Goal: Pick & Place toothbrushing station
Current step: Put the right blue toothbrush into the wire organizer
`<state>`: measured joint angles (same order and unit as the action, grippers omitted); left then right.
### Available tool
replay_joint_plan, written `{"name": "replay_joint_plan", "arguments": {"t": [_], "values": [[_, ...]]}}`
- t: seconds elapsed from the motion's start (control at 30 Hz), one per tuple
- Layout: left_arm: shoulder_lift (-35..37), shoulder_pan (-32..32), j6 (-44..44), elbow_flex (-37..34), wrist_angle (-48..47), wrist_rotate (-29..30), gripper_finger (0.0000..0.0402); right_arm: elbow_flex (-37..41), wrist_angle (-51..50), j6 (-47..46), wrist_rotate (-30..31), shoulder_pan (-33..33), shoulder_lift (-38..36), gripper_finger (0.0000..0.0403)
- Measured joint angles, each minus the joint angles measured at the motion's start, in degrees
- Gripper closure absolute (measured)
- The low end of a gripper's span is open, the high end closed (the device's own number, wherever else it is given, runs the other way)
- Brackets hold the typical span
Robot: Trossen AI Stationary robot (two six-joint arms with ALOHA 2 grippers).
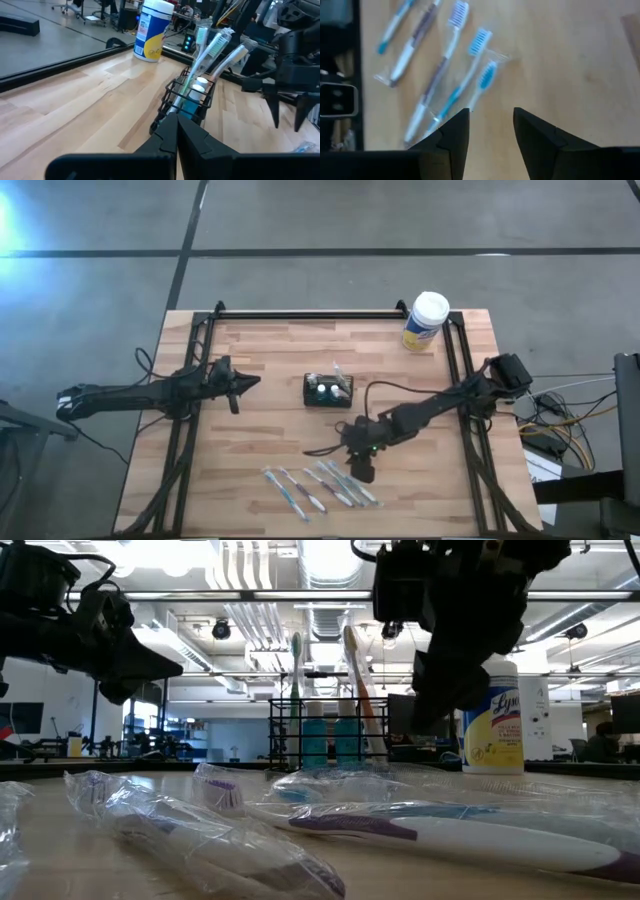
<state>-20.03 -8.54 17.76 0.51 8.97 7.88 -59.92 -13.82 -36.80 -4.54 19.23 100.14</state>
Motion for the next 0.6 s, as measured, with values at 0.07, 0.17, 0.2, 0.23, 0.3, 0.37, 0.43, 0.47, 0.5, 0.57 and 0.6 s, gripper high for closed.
{"name": "replay_joint_plan", "arguments": {"t": [0.07,0.17,0.2,0.23,0.3,0.37,0.43,0.47,0.5,0.57,0.6], "values": [[-0.07,0.0,0.38,0.0,-0.02,0.0,0.0396,0.07,1.63,-1.0,0.03,0.49,0.0,0.0253],[-0.51,0.0,1.87,0.0,-0.35,0.0,0.0396,0.15,3.36,-4.41,1.73,1.56,0.2,0.0256],[-0.66,0.0,2.08,0.0,-0.67,0.0,0.0396,0.16,3.28,-5.64,3.18,2.01,0.34,0.0257],[-0.84,0.0,2.14,0.0,-1.11,0.0,0.0396,0.2,3.27,-6.59,4.6,2.53,0.58,0.0258],[-1.19,0.0,2.27,0.02,-2.38,-0.02,0.0396,0.24,3.25,-8.23,7.45,3.46,1.06,0.0259],[-1.48,0.0,2.62,0.02,-3.37,-0.11,0.0396,0.26,3.29,-10.51,9.46,4.3,1.65,0.0259],[-1.65,0.0,3.26,0.02,-4.29,-0.38,0.0396,0.26,3.44,-13.22,10.67,5.16,2.47,0.0259],[-1.72,0.0,3.56,0.02,-4.48,-0.46,0.0396,0.26,3.38,-14.38,10.81,5.56,3.03,0.0259],[-1.78,0.0,3.91,0.02,-4.49,-0.66,0.0396,0.25,3.75,-15.49,10.85,5.89,3.79,0.0259],[-1.81,0.0,4.24,0.02,-4.48,-1.6,0.0396,-0.05,3.82,-16.98,10.95,6.56,5.16,0.0259],[-1.81,0.0,4.33,0.02,-4.48,-2.0,0.0396,-0.41,3.69,-17.35,10.95,6.85,5.89,0.0259]]}}
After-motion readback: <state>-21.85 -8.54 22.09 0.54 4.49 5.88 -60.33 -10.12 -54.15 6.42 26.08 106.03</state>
